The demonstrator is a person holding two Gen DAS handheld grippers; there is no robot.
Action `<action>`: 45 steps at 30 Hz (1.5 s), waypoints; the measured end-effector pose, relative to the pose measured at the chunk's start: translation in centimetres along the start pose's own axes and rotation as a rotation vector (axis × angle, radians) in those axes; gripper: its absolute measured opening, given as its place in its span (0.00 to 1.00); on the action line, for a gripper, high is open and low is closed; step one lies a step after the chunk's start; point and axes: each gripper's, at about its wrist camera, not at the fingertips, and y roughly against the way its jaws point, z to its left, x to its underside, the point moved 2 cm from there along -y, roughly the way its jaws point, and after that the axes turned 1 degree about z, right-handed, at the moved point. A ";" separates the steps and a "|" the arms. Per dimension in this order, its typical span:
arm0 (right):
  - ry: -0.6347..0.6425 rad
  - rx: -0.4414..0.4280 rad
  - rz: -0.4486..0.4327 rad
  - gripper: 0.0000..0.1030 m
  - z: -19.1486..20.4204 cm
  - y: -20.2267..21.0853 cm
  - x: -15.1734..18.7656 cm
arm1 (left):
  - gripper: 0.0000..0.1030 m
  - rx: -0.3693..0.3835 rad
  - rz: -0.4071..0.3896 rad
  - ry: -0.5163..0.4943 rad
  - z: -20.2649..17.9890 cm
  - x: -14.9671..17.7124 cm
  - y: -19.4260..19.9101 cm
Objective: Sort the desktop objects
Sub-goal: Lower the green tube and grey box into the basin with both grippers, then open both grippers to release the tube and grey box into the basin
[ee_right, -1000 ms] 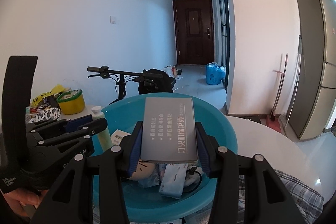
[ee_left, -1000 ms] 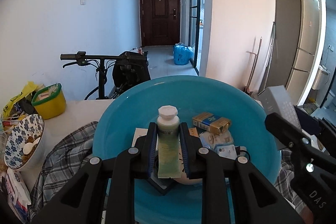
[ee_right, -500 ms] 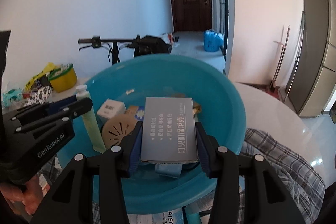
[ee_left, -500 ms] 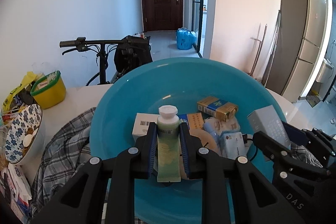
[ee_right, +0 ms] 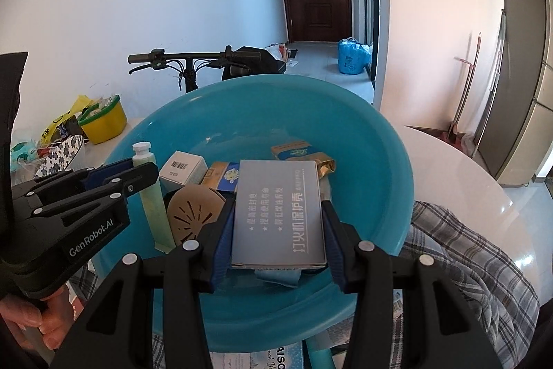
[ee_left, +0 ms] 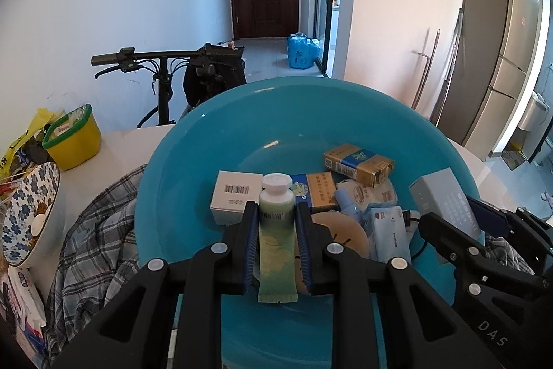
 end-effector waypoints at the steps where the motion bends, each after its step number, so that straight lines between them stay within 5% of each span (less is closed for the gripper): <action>1: 0.000 0.000 0.002 0.44 0.0 0.0 0.0 | 0.22 0.008 0.007 0.000 -0.1 0.1 -0.1; 15: 0.003 0.005 0.015 0.44 0.2 -0.5 0.0 | 0.24 0.001 0.016 -0.034 -0.7 0.1 -0.1; 16: 0.003 0.005 0.015 0.44 0.2 -0.5 0.0 | 0.27 -0.002 0.026 -0.039 -0.7 0.2 -0.2; 18: 0.002 0.005 0.017 0.44 0.2 -0.5 0.0 | 0.57 0.004 0.034 -0.030 -0.7 0.2 -0.4; 19: 0.002 0.005 0.018 0.44 0.2 -0.5 0.0 | 0.61 0.008 0.026 -0.023 -0.6 0.2 -0.4; 27: 0.001 0.016 0.032 0.45 0.2 -0.9 0.2 | 0.62 0.000 0.026 -0.021 -0.4 0.2 -0.3; 31: 0.019 0.031 0.038 0.61 0.4 -1.0 0.3 | 0.62 -0.004 0.039 -0.018 -0.5 0.2 -0.7; 45: 0.014 0.093 0.005 0.68 -0.1 -0.4 0.1 | 0.71 -0.021 -0.032 0.000 0.3 -0.3 0.7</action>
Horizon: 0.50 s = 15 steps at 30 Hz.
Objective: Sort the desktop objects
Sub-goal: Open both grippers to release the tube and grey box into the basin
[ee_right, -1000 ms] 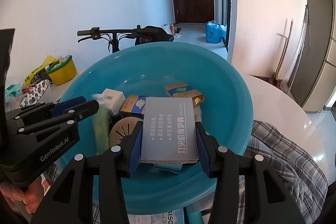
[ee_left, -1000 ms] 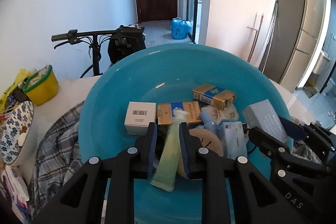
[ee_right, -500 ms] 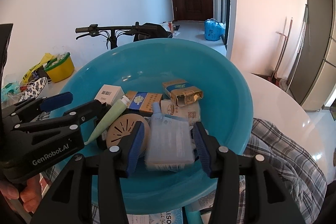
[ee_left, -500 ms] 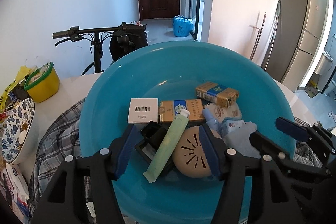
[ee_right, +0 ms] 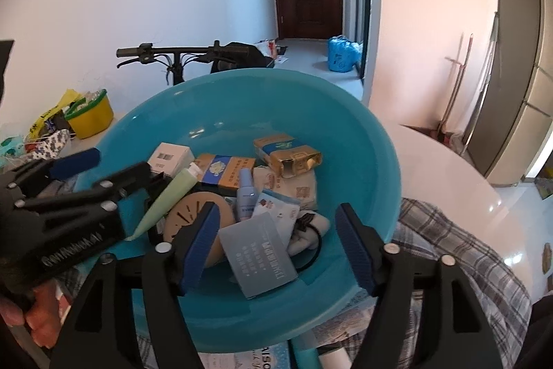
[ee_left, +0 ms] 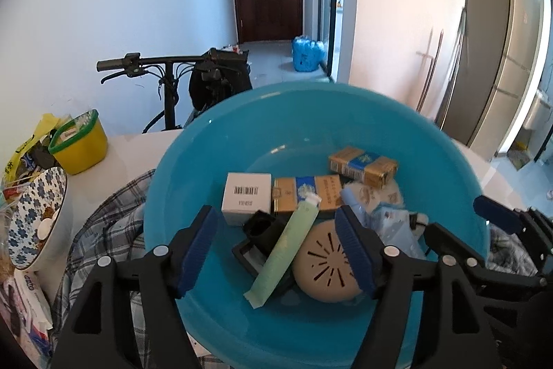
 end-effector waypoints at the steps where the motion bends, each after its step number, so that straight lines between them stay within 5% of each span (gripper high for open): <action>1: 0.004 0.010 -0.006 0.68 0.0 0.1 0.0 | 0.71 0.005 -0.014 0.009 0.2 -0.1 0.3; 5: -0.022 -0.006 -0.043 0.73 -0.5 0.8 -0.3 | 0.72 0.028 -0.080 0.033 0.6 -0.6 1.7; 8: -0.029 -0.012 -0.079 0.87 -0.5 1.3 -0.5 | 0.88 0.030 -0.140 0.029 0.7 -0.9 3.0; 15: -0.036 -0.024 -0.196 0.96 -0.7 3.0 -0.9 | 0.88 0.080 -0.233 0.066 1.5 -1.7 5.6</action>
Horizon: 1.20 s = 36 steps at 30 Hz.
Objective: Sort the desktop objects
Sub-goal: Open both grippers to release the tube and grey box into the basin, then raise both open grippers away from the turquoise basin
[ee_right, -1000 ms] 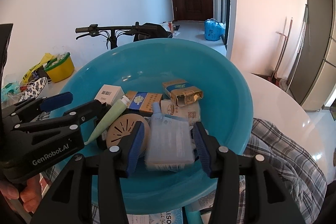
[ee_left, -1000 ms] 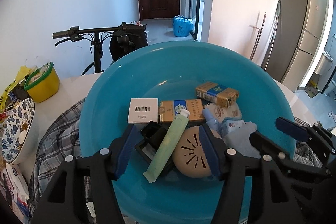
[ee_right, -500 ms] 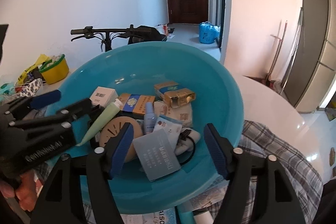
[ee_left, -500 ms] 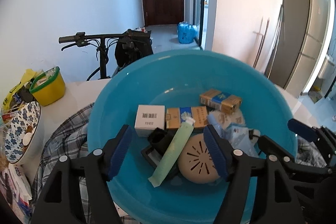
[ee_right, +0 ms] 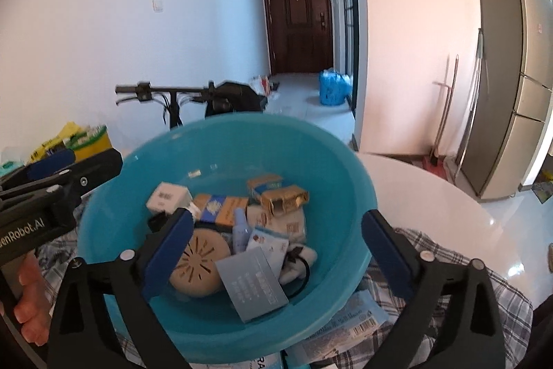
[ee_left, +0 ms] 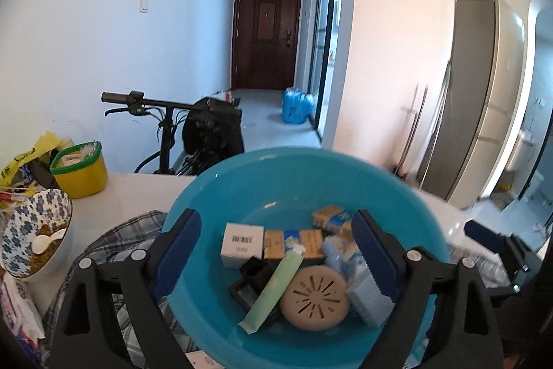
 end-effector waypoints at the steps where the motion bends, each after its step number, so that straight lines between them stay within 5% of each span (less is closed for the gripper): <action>1: 0.014 -0.006 -0.022 0.97 0.2 0.4 -0.1 | 0.88 0.016 -0.025 0.009 0.1 -0.2 0.5; 4: 0.045 0.008 -0.090 1.00 0.7 1.4 -0.5 | 1.00 0.054 -0.093 0.019 0.3 -0.6 1.7; 17: 0.066 0.058 -0.119 1.00 0.5 3.0 -1.3 | 1.00 -0.005 -0.237 -0.033 -0.1 -1.9 6.1; 32: 0.034 0.073 -0.253 1.00 0.7 9.7 -3.0 | 1.00 -0.069 -0.407 -0.111 -2.0 -2.6 15.5; 36: 0.054 0.052 -0.274 1.00 1.2 12.2 -3.5 | 1.00 0.013 -0.388 -0.088 -2.2 -2.4 17.9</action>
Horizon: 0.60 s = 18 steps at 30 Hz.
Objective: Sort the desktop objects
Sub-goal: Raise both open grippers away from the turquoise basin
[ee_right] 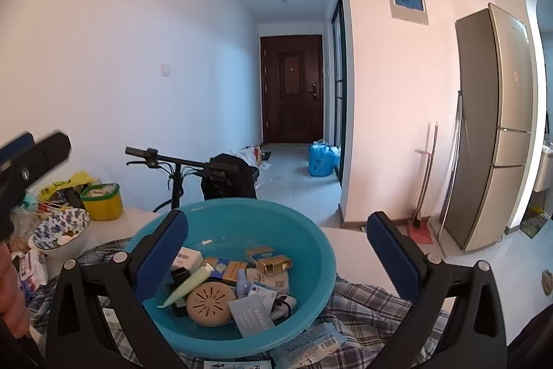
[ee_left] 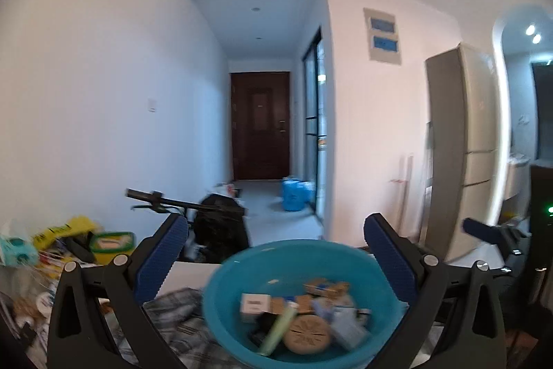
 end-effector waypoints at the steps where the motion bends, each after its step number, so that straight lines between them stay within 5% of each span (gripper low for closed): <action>1: 0.011 -0.007 -0.007 1.00 0.2 0.7 -0.3 | 1.00 0.005 -0.011 0.005 0.1 -0.2 0.8; 6: 0.025 -0.006 -0.098 1.00 1.1 4.6 -1.3 | 1.00 -0.040 -0.068 -0.011 0.2 -1.1 4.1; 13: 0.032 -0.001 -0.210 1.00 2.0 9.8 -1.4 | 1.00 0.049 -0.027 0.038 0.9 -1.2 6.6; 18: 0.040 0.013 -0.241 1.00 2.1 11.6 -1.6 | 1.00 0.020 -0.065 0.028 1.0 -1.2 8.7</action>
